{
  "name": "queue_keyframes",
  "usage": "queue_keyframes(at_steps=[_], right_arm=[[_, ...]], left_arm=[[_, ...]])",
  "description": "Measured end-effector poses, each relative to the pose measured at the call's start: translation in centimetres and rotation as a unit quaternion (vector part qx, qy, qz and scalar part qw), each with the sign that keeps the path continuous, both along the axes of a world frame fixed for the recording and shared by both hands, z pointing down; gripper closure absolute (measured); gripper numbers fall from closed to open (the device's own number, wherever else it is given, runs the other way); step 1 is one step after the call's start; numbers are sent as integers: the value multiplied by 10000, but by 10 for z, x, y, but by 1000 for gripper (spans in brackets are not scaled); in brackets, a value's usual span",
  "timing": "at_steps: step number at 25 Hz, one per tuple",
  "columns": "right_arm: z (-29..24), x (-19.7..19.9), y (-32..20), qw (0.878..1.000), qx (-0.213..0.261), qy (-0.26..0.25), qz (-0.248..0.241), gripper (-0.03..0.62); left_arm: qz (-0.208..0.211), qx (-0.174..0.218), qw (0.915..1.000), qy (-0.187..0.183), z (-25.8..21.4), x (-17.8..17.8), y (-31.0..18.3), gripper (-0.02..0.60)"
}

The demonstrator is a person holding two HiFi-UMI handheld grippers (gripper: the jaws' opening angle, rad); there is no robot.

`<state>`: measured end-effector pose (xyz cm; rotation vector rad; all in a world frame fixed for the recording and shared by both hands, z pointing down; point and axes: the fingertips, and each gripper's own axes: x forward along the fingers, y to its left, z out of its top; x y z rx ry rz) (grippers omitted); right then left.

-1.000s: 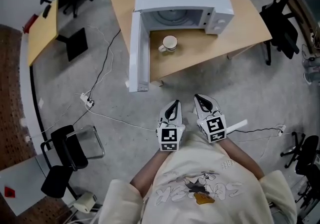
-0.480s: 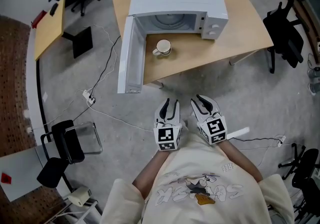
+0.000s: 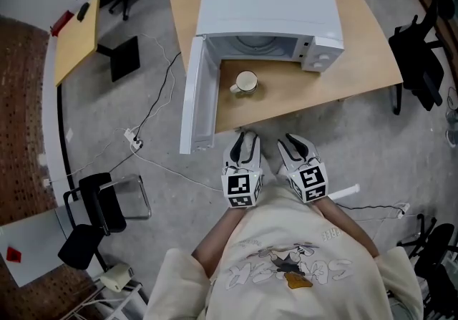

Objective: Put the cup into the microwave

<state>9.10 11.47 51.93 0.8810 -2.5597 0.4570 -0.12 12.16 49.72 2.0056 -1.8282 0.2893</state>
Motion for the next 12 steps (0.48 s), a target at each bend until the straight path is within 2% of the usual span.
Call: queue_keyframes(at_steps=[7,12], right_arm=[[1,-42,-65,9997,-9,107,226,480],[-5,-58,-93,9988,21,178,452,477]], left_arm=[[272,173,9994,100,-7,-44,-72,425],[528,118,9982,269,-8,-55,-95,411]])
